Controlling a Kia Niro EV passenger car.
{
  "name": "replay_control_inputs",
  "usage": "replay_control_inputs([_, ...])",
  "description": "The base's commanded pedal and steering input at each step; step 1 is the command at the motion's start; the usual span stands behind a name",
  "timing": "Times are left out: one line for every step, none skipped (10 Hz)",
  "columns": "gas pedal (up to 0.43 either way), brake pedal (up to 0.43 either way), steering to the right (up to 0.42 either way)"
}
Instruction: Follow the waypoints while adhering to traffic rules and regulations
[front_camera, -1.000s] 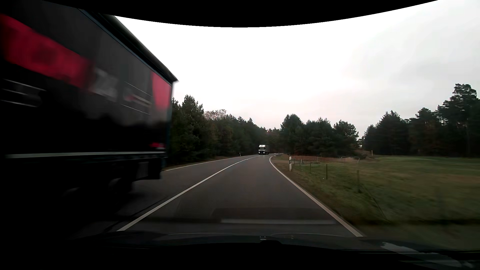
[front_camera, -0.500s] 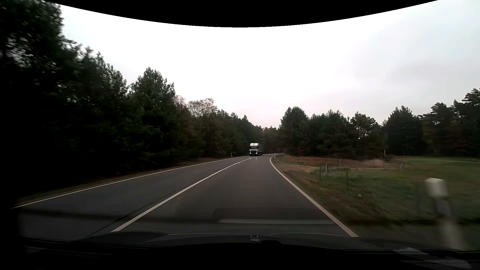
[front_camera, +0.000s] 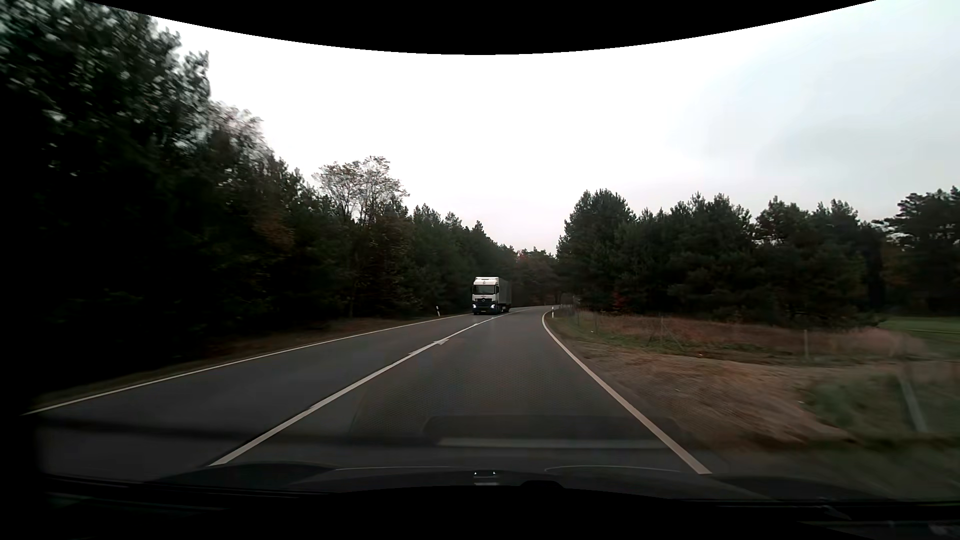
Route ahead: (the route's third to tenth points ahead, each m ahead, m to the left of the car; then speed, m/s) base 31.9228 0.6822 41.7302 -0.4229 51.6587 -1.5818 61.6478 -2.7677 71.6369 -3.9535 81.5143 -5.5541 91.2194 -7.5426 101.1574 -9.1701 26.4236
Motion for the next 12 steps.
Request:
replay_control_inputs([0.39, 0.0, 0.012])
replay_control_inputs([0.39, 0.0, 0.012])
replay_control_inputs([0.39, 0.0, 0.012])
replay_control_inputs([0.39, 0.0, 0.012])
replay_control_inputs([0.39, 0.0, 0.012])
replay_control_inputs([0.39, 0.0, 0.012])
replay_control_inputs([0.39, 0.0, 0.012])
replay_control_inputs([0.378, 0.0, 0.012])
replay_control_inputs([0.358, 0.0, 0.013])
replay_control_inputs([0.35, 0.0, 0.013])
replay_control_inputs([0.35, 0.0, 0.014])
replay_control_inputs([0.35, 0.0, 0.014])
